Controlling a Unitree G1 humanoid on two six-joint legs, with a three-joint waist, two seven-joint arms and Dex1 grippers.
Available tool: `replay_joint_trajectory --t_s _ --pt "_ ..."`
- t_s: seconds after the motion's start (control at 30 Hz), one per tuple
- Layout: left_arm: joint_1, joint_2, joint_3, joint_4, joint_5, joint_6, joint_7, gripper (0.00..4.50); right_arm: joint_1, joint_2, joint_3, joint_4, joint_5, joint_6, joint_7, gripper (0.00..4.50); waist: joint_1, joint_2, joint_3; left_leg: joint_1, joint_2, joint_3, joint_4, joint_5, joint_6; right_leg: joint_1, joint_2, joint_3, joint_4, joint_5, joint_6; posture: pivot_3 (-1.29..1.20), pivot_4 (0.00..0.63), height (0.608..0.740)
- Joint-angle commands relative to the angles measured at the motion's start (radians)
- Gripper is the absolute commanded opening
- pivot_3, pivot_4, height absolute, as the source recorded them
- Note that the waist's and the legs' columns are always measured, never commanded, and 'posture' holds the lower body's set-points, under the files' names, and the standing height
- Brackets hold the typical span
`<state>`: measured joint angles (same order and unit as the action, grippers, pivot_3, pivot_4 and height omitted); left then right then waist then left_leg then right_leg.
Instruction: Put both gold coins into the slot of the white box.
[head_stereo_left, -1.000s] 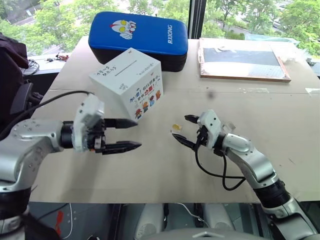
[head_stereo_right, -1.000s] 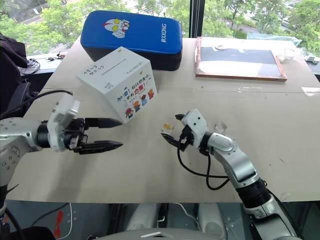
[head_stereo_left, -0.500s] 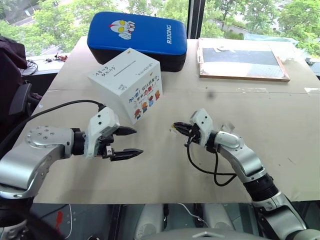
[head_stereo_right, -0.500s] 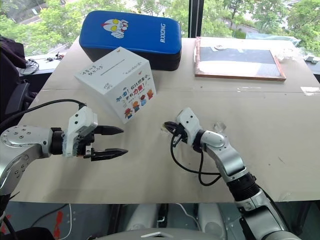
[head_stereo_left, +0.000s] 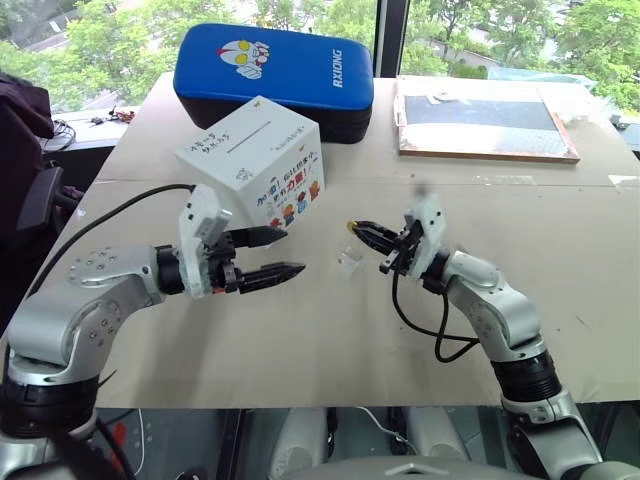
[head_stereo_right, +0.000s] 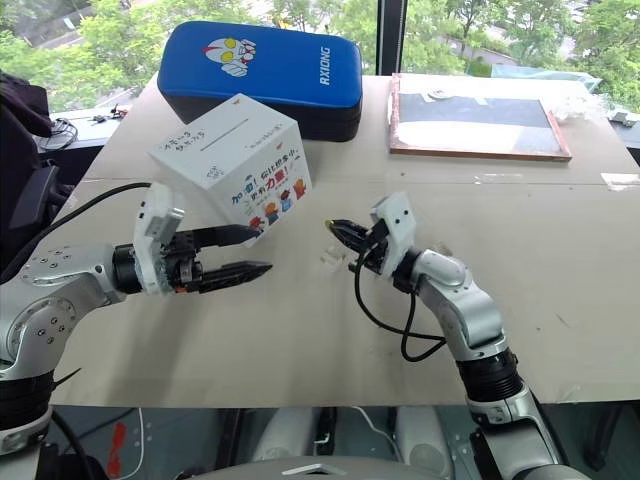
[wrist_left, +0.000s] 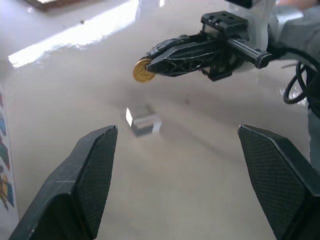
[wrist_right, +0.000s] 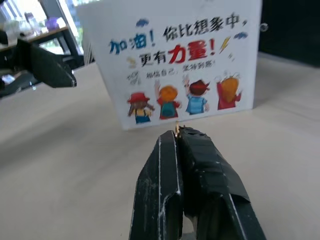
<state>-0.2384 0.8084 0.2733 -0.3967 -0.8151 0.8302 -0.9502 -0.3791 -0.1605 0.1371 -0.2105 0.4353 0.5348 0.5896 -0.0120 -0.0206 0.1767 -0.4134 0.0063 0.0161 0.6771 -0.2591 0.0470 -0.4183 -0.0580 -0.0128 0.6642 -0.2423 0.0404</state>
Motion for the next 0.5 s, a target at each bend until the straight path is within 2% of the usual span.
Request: replay_joint_trajectory --t_s 0.03,0.17,0.37,0.47,0.5 --pt "-0.064 -0.124 0.094 0.033 -0.179 0.045 0.139 3.91 -0.029 0.074 -0.108 -0.118 0.209 0.077 -0.037 0.10 0.001 0.000 0.000 0.000 0.000 -0.001 0.000 0.000 0.000 0.000 0.000 0.000 0.000 0.000 0.000 0.00 0.150 0.740" --pt "-0.106 -0.325 0.122 0.030 -0.410 0.058 0.339 3.91 -0.068 0.137 -0.164 -0.170 0.398 0.157 -0.075 0.10 0.001 0.000 0.000 0.000 0.000 -0.002 0.001 0.000 0.000 0.001 -0.005 -0.001 0.001 0.000 0.000 0.00 0.150 0.740" --pt "-0.102 -0.493 0.093 -0.011 -0.618 0.024 0.525 3.91 -0.102 0.154 -0.159 -0.206 0.530 0.223 -0.117 0.10 -0.001 -0.001 -0.001 0.000 -0.002 -0.002 0.001 0.000 0.000 0.001 -0.006 -0.001 0.001 0.001 0.002 0.00 0.150 0.740" --pt "-0.107 -0.549 0.090 -0.008 -0.703 -0.011 0.592 3.10 -0.109 0.152 -0.144 -0.214 0.543 0.224 -0.128 0.00 -0.001 -0.001 -0.001 0.000 -0.002 -0.001 0.001 0.000 0.000 0.001 -0.005 -0.001 0.001 0.001 0.002 0.00 0.150 0.740" --pt "-0.103 -0.552 0.084 -0.013 -0.724 -0.013 0.608 2.68 -0.109 0.149 -0.140 -0.215 0.542 0.221 -0.129 0.00 -0.001 -0.001 -0.001 0.000 -0.002 -0.001 0.001 0.000 0.000 0.001 -0.005 -0.001 0.001 0.001 0.002 0.00 0.150 0.740"
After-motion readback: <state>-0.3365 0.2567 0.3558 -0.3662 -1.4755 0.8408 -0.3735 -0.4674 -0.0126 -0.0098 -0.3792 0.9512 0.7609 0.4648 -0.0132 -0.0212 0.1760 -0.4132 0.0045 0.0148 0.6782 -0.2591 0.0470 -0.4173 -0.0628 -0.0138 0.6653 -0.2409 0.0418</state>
